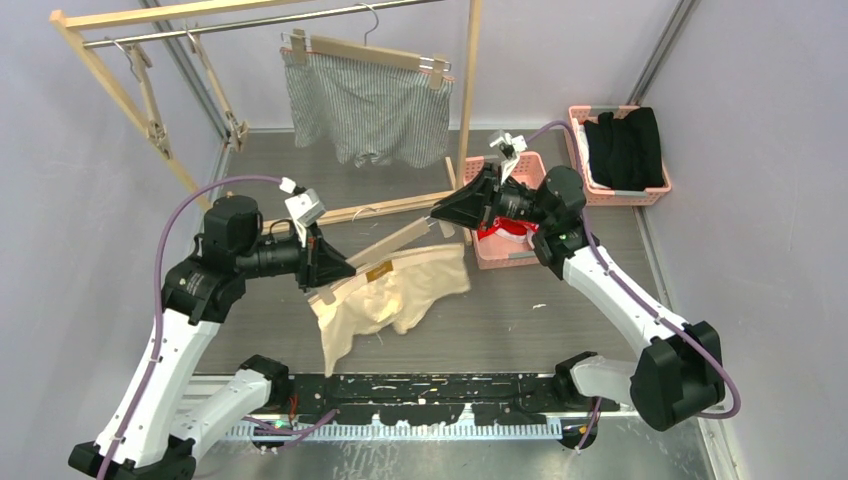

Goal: Remove the underwear clipped to the hanger

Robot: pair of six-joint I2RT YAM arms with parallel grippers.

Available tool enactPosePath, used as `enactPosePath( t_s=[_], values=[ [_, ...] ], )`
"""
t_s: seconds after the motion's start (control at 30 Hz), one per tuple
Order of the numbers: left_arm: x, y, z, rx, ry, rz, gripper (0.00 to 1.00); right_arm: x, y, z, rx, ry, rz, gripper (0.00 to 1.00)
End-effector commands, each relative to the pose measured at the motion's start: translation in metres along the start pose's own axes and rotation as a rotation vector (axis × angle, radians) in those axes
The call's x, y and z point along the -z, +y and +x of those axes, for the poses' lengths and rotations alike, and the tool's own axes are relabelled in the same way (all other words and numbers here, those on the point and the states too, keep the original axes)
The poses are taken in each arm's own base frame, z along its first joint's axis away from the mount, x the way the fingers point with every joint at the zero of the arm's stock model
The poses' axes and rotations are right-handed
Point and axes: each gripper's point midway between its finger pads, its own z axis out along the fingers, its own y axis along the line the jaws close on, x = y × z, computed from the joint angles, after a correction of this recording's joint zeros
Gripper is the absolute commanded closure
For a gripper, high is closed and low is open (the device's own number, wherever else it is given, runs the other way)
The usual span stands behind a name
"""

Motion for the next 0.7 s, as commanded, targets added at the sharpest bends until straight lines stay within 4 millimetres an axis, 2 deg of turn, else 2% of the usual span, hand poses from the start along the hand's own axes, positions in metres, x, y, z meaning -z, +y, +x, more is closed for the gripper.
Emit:
enactPosePath(
  t_s=[0.0, 0.1, 0.13, 0.2, 0.23, 0.27, 0.37, 0.47, 0.67],
  values=[
    [0.000, -0.005, -0.021, -0.064, -0.073, 0.025, 0.97, -0.002, 0.017, -0.014, 0.021, -0.042, -0.086, 0.99],
    [0.000, -0.002, -0.022, -0.066, -0.077, 0.011, 0.97, 0.000, 0.021, -0.014, 0.030, -0.054, -0.096, 0.99],
    [0.000, -0.002, -0.023, -0.067, -0.080, 0.007, 0.97, 0.000, 0.022, -0.014, 0.034, -0.056, -0.096, 0.96],
    [-0.001, -0.001, -0.026, -0.069, -0.094, 0.003, 0.97, 0.001, 0.023, -0.017, 0.048, -0.066, -0.088, 0.47],
    [-0.001, -0.001, -0.029, -0.074, -0.108, 0.002, 0.97, 0.002, 0.023, -0.019, 0.053, -0.080, -0.074, 0.29],
    [-0.001, 0.000, -0.032, -0.076, -0.122, -0.001, 0.97, 0.004, 0.021, -0.022, 0.057, -0.105, -0.046, 0.18],
    [-0.001, -0.001, -0.041, -0.082, -0.165, -0.006, 0.96, 0.010, 0.006, -0.031, 0.056, -0.200, 0.085, 0.11],
    [0.000, -0.003, -0.051, -0.076, -0.201, 0.001, 0.97, 0.022, -0.009, -0.038, 0.047, -0.309, 0.208, 0.10],
    [-0.004, -0.003, -0.069, -0.052, -0.266, 0.017, 0.96, 0.028, 0.013, -0.045, 0.019, -0.441, 0.089, 0.12]
  ],
)
